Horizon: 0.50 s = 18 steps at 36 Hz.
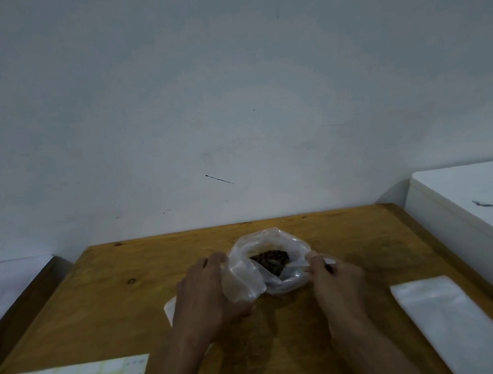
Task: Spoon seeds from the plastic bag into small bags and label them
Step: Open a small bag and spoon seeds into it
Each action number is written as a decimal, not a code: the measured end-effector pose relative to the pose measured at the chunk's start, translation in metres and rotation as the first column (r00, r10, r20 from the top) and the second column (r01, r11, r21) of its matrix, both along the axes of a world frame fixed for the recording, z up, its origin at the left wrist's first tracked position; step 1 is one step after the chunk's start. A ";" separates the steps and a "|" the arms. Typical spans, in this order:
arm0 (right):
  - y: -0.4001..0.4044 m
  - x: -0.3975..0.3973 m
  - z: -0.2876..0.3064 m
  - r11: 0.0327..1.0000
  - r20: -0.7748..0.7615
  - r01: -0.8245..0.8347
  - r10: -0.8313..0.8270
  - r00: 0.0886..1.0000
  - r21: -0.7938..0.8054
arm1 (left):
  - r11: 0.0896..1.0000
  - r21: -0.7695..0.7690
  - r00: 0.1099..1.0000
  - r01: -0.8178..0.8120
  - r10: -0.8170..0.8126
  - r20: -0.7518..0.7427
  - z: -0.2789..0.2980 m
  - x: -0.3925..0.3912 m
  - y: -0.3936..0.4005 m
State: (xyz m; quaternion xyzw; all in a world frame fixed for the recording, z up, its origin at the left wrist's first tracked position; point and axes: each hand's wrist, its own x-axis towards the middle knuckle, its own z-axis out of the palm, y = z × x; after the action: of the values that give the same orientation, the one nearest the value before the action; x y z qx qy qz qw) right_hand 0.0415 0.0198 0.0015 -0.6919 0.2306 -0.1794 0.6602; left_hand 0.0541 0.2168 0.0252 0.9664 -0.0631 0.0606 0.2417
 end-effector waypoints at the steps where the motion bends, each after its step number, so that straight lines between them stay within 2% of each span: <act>1: -0.001 0.001 0.001 0.999 -0.011 0.017 -0.017 1.000 0.048 | 1.000 0.003 1.000 0.000 0.000 -0.002 0.000 0.000 0.000; 4: -0.008 0.002 0.003 0.987 -0.010 0.052 -0.051 0.999 0.151 | 1.000 -0.003 1.000 -0.003 0.003 -0.002 -0.001 0.001 0.000; 12: -0.022 -0.015 0.017 0.983 0.109 0.022 -0.043 0.993 0.184 | 0.998 -0.055 1.000 -0.007 0.008 0.009 0.000 0.000 0.001; 14: -0.023 -0.023 0.023 0.989 0.154 -0.024 0.001 0.988 0.147 | 0.997 -0.074 1.000 0.001 0.000 0.017 0.000 0.000 0.000; 18: -0.021 -0.038 0.032 0.995 0.251 -0.097 0.103 0.963 -0.038 | 0.992 -0.121 1.000 0.023 -0.020 0.021 0.001 -0.003 -0.003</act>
State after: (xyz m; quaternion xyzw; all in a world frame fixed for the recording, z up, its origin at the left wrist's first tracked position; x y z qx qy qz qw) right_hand 0.0037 -0.0015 0.0335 -0.6825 0.1074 -0.2352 0.6836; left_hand 0.0515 0.2138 0.0265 0.9485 -0.0722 0.0713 0.3000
